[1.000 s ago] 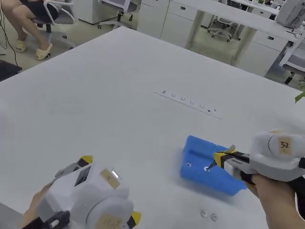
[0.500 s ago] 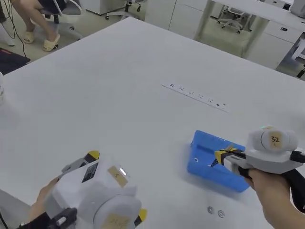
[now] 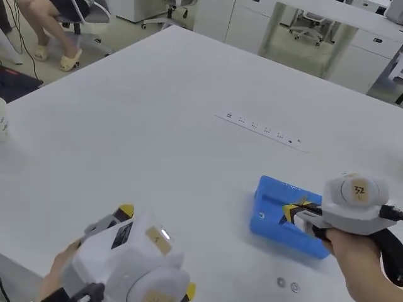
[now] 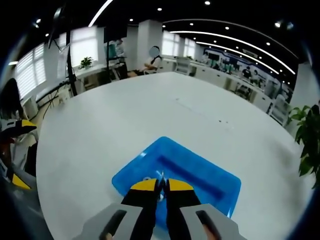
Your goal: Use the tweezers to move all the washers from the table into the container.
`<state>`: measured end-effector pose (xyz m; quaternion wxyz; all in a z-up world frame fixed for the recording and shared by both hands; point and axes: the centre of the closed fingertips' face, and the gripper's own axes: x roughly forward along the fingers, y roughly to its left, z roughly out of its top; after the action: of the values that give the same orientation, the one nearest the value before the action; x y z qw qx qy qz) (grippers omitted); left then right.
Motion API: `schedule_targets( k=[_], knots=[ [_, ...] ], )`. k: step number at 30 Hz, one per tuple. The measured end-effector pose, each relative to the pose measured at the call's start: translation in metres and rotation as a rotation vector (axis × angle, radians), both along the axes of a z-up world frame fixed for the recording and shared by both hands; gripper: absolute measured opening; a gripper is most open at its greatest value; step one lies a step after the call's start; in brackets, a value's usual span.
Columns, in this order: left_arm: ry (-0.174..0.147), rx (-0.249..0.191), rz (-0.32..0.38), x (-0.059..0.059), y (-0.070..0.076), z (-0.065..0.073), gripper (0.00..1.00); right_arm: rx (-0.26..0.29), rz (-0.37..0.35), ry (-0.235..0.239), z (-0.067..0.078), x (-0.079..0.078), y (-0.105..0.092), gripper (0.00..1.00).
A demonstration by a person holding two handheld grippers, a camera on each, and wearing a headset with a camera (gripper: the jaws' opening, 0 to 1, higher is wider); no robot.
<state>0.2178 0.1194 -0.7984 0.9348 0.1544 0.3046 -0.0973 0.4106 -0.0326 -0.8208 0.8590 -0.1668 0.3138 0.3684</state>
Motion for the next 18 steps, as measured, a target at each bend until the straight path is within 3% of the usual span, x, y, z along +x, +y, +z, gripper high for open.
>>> schedule_targets(
  k=[8, 12, 18],
  knots=[
    [0.0, 0.002, -0.002, 0.0, 0.0, 0.0, 0.88, 0.008, -0.012, 0.004, 0.006, 0.001, -0.005, 0.03],
    [-0.002, -0.001, 0.001, 0.0, 0.0, 0.001, 0.88, 0.016, -0.017, -0.018, 0.017, -0.002, -0.009, 0.03],
    [-0.009, -0.001, 0.002, 0.0, 0.0, 0.002, 0.88, 0.079, -0.029, -0.038, 0.043, -0.012, -0.017, 0.02]
  ],
)
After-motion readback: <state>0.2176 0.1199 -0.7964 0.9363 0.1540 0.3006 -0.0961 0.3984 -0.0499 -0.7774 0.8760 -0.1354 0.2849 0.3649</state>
